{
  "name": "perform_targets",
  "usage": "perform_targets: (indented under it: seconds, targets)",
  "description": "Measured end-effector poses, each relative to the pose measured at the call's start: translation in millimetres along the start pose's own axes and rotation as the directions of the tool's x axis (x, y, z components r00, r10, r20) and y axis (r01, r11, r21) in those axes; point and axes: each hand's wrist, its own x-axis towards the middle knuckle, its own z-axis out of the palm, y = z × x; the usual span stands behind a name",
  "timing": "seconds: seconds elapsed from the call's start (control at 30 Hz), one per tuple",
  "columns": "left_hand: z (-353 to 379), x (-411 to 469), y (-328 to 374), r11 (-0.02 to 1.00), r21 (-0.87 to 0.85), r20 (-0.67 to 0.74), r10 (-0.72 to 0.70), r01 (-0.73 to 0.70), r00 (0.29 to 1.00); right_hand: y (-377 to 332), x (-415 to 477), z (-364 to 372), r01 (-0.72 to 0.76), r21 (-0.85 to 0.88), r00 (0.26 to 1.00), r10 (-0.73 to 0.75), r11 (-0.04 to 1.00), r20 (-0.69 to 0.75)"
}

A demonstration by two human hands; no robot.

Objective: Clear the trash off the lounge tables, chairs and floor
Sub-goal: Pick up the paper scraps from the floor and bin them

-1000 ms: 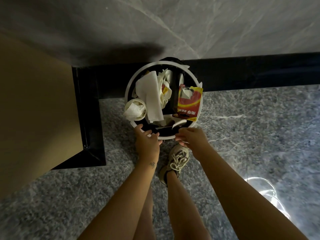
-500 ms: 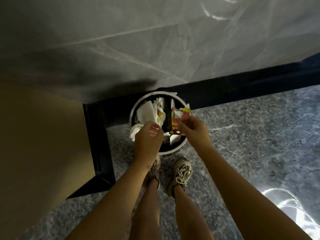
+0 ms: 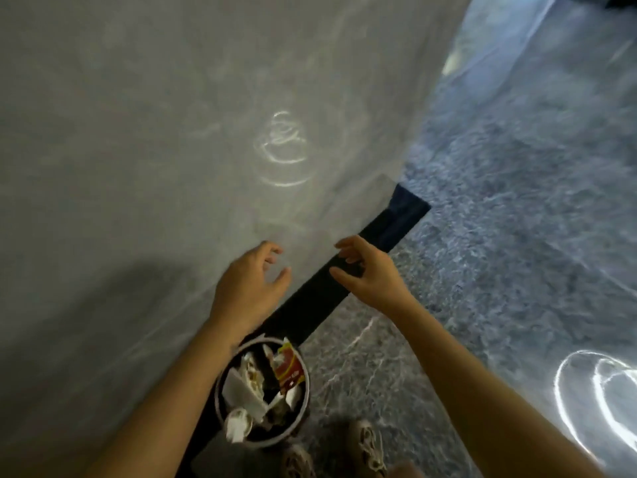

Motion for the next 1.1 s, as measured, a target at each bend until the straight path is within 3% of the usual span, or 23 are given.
perform_targets:
  seconds: [0.27,0.4,0.53,0.87,1.0,1.1]
  targets:
    - [27.3,52.4,210.3,0.921,0.023,0.226,0.374,-0.389,0.900,-0.3,-67.4,-197.7,-0.049,-0.040,0.908,0.028,0.998,-0.417]
    - [86.4,57.5,327.9,0.844,-0.050,0.315,0.520,-0.533,0.794,37.9,-127.6,-300.1,-0.151,-0.045,0.795,0.095,0.987,-0.599]
    - [167.3,44.9,454.2,0.738,-0.173,0.395,0.659,-0.652,0.641,83.1,-202.3,-405.1,-0.269,-0.034,0.660,0.158,0.962,-0.735]
    - [360.2,-27.1,688.8,0.516,-0.415,0.512,0.813,-0.749,0.277,186.9,-391.0,-575.6,-0.538,0.091,0.251,0.263,0.838,-0.932]
    - [430.3,-35.0,756.9,0.448,-0.485,0.529,0.834,-0.751,0.156,233.3,-422.8,-623.0,-0.584,0.170,0.130,0.298,0.793,-0.946]
    - [486.5,-33.9,810.8,0.403,-0.529,0.543,0.837,-0.747,0.068,270.1,-432.5,-665.3,-0.634,0.206,0.082,0.330,0.746,-0.941]
